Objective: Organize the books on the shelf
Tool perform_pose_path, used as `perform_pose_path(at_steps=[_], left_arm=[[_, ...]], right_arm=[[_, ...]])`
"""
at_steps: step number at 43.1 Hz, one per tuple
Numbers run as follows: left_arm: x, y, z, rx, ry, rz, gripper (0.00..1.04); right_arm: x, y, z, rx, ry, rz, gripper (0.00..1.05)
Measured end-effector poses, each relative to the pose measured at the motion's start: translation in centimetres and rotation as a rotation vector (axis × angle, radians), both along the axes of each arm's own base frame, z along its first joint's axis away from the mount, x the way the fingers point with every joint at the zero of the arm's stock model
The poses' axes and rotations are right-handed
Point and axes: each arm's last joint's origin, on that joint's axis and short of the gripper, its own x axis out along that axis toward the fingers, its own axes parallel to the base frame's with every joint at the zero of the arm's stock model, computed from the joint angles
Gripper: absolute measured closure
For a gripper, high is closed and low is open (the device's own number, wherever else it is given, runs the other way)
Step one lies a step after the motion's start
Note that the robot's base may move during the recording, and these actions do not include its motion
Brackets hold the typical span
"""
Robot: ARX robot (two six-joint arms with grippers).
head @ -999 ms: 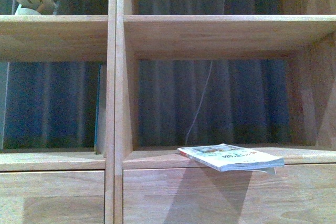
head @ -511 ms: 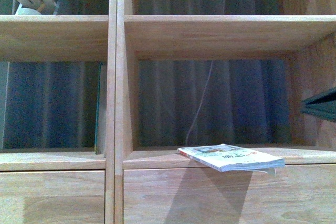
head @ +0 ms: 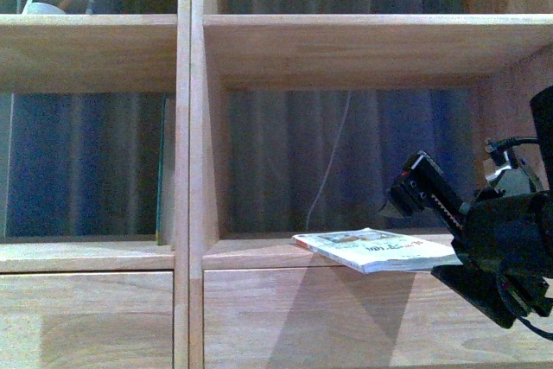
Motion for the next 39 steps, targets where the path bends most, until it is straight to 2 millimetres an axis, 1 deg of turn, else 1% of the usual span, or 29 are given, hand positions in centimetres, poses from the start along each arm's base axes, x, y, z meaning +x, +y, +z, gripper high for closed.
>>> perform_pose_path(at_steps=[7, 12, 17, 24, 28, 30, 32, 39], left_arm=[[0.0, 0.0, 0.0, 0.0, 0.0, 0.0, 0.07], [0.0, 0.0, 0.0, 0.0, 0.0, 0.0, 0.07], [0.0, 0.0, 0.0, 0.0, 0.0, 0.0, 0.07], [0.0, 0.0, 0.0, 0.0, 0.0, 0.0, 0.07], [0.0, 0.0, 0.0, 0.0, 0.0, 0.0, 0.07], [0.0, 0.0, 0.0, 0.0, 0.0, 0.0, 0.07], [0.0, 0.0, 0.0, 0.0, 0.0, 0.0, 0.07], [0.0, 0.0, 0.0, 0.0, 0.0, 0.0, 0.07]], right_arm=[[3.1, -0.4, -1.1, 0.134, 0.077, -0.059, 0.07], [4.0, -0.4, -1.5, 0.18, 0.095, -0.077, 0.07], [4.9, -0.1, -1.5, 0.22, 0.104, -0.092, 0.07], [5.7, 1.6, -1.2, 0.265, 0.111, -0.081, 0.08], [5.8, 2.2, -1.1, 0.263, 0.11, -0.095, 0.21], [5.8, 2.3, -1.2, 0.264, 0.107, -0.113, 0.31], [5.8, 2.3, -1.2, 0.266, 0.105, -0.128, 0.39], [5.9, 1.9, -1.1, 0.268, 0.096, -0.147, 0.63]])
